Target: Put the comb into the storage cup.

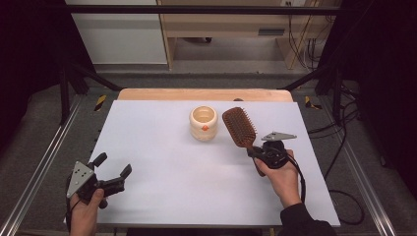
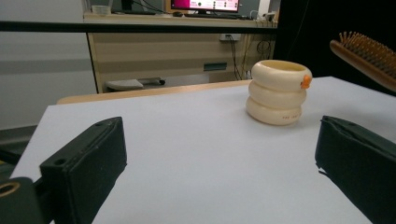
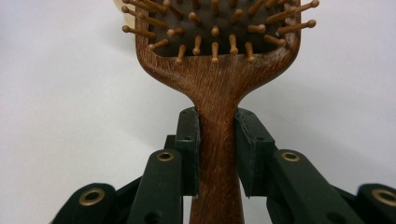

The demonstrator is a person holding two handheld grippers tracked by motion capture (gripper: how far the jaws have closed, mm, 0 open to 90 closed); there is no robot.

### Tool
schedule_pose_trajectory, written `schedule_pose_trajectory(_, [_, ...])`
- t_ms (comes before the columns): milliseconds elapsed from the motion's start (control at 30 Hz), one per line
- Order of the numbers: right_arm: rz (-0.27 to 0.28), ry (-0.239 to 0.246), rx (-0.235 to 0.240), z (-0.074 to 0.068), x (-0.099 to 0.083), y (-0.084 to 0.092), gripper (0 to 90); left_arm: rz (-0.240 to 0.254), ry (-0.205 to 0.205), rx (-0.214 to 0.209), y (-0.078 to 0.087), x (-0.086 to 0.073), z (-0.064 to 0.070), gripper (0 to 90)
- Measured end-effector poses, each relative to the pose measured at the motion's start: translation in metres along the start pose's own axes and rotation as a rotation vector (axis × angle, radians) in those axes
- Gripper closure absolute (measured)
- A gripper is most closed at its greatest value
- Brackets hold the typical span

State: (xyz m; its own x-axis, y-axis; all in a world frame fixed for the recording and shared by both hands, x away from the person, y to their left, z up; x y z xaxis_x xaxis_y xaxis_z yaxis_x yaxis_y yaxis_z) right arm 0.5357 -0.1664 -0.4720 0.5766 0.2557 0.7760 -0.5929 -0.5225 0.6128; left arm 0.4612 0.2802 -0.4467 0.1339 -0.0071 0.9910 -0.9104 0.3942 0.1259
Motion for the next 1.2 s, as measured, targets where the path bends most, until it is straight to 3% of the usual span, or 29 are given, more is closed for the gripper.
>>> schedule_pose_trajectory(167, [0.043,0.002,0.007,-0.001,0.005,0.0,72.9,0.003,-0.02,-0.01,-0.002,0.013,0.015,3.0])
schedule_pose_trajectory(367, [0.092,0.008,0.024,-0.008,0.012,0.004,72.9,0.005,-0.011,-0.076,-0.015,0.028,0.04,3.2])
schedule_pose_trajectory(600, [0.138,0.023,0.041,-0.019,0.02,0.007,72.9,0.004,0.084,-0.153,-0.044,0.051,0.067,3.9])
schedule_pose_trajectory(733, [0.17,0.036,0.046,-0.026,0.025,0.01,72.9,-0.002,0.095,-0.169,-0.056,0.061,0.077,4.1])
schedule_pose_trajectory(1200, [0.239,0.07,0.081,-0.045,0.034,0.013,72.9,-0.011,0.081,-0.245,-0.079,0.088,0.116,4.3])
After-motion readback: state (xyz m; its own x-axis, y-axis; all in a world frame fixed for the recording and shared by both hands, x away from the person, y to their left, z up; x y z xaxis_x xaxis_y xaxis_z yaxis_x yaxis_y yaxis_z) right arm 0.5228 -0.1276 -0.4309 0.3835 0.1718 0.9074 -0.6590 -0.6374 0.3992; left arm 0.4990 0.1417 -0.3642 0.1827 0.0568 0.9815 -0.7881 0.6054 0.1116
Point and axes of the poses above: each handheld gripper's, and its own axes: y roughly backward along the jaws, x roughly out of its top, z roughly to its right, the point moved 7 cm from there along -y, roughly forward along the jaws, and after that the axes turned 3 degrees about x, right-handed, at the moved point
